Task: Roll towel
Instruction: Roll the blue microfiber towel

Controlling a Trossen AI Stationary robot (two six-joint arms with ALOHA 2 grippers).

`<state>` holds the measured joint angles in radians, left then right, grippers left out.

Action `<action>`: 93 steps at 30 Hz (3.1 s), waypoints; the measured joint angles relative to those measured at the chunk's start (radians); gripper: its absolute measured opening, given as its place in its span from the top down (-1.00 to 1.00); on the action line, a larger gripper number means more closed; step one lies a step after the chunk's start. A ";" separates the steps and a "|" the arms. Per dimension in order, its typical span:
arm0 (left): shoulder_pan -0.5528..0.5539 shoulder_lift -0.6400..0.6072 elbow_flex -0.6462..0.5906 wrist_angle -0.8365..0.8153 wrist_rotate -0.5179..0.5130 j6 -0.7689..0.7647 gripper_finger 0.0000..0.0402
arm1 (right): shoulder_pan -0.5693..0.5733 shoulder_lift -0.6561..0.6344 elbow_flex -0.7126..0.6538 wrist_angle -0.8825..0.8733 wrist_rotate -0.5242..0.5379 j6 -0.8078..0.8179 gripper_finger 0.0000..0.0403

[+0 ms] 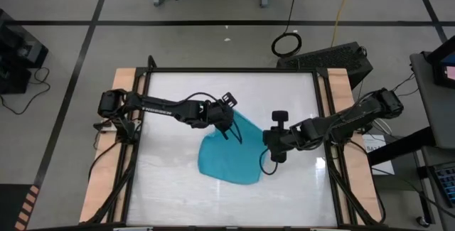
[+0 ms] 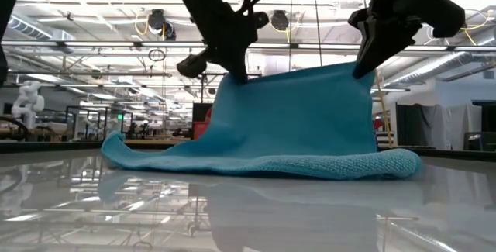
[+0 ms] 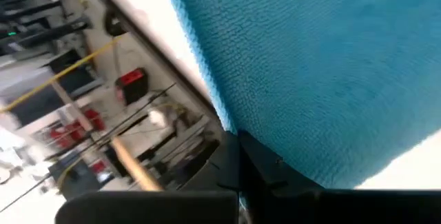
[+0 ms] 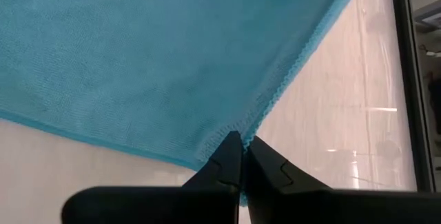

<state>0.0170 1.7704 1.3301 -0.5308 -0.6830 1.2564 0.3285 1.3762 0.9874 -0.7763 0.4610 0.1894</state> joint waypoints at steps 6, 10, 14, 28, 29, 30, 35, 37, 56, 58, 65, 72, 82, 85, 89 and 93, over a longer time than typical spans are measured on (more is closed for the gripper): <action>0.009 0.001 0.000 0.096 -0.045 0.117 1.00 | 0.007 0.000 0.000 -0.004 0.011 0.013 1.00; 0.020 0.000 0.000 0.023 0.062 0.090 1.00 | 0.007 0.000 0.000 -0.003 -0.017 0.009 1.00; 0.022 0.000 0.000 -0.045 0.114 0.006 1.00 | 0.007 0.000 0.000 0.008 -0.023 -0.003 1.00; -0.119 -0.064 0.001 -0.324 0.298 -0.337 1.00 | 0.097 0.014 0.000 0.269 -0.184 -0.035 1.00; -0.137 -0.066 0.000 -0.335 0.308 -0.369 1.00 | 0.109 0.021 0.000 0.274 -0.187 -0.025 1.00; -0.158 -0.067 0.000 -0.342 0.325 -0.404 1.00 | 0.120 0.033 0.000 0.281 -0.190 -0.015 1.00; -0.252 -0.056 -0.001 -0.385 0.380 -0.558 1.00 | 0.162 0.121 0.000 0.319 -0.229 0.030 1.00; -0.282 -0.053 -0.018 -0.376 0.389 -0.603 1.00 | 0.178 0.167 0.000 0.347 -0.240 0.041 1.00; -0.455 -0.031 -0.082 -0.198 0.476 -0.854 0.99 | 0.245 0.281 0.000 0.406 -0.316 0.140 0.95; -0.456 -0.008 -0.082 -0.204 0.487 -0.881 0.98 | 0.247 0.281 0.000 0.407 -0.316 0.146 0.87; -0.460 0.082 -0.102 -0.190 0.526 -0.923 0.78 | 0.269 0.281 0.000 0.409 -0.305 0.180 0.41; -0.471 0.102 -0.103 -0.185 0.527 -0.990 0.38 | 0.311 0.280 0.000 0.318 -0.183 0.243 0.14; -0.472 0.091 -0.064 -0.225 0.580 -1.094 -0.01 | 0.314 0.280 0.000 0.221 -0.016 0.174 0.25; -0.477 0.091 -0.046 -0.245 0.588 -1.119 -0.03 | 0.286 0.280 0.000 0.235 -0.011 0.147 0.27; -0.483 0.084 -0.036 -0.232 0.504 -1.120 -0.03 | 0.241 0.280 0.000 0.285 -0.011 0.113 0.29; -0.452 0.084 -0.036 -0.229 0.368 -1.116 -0.03 | 0.205 0.280 0.000 0.372 -0.023 0.067 0.29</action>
<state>-0.4350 1.8542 1.2945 -0.7598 -0.3155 0.1400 0.5331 1.6562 0.9871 -0.4040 0.4377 0.2564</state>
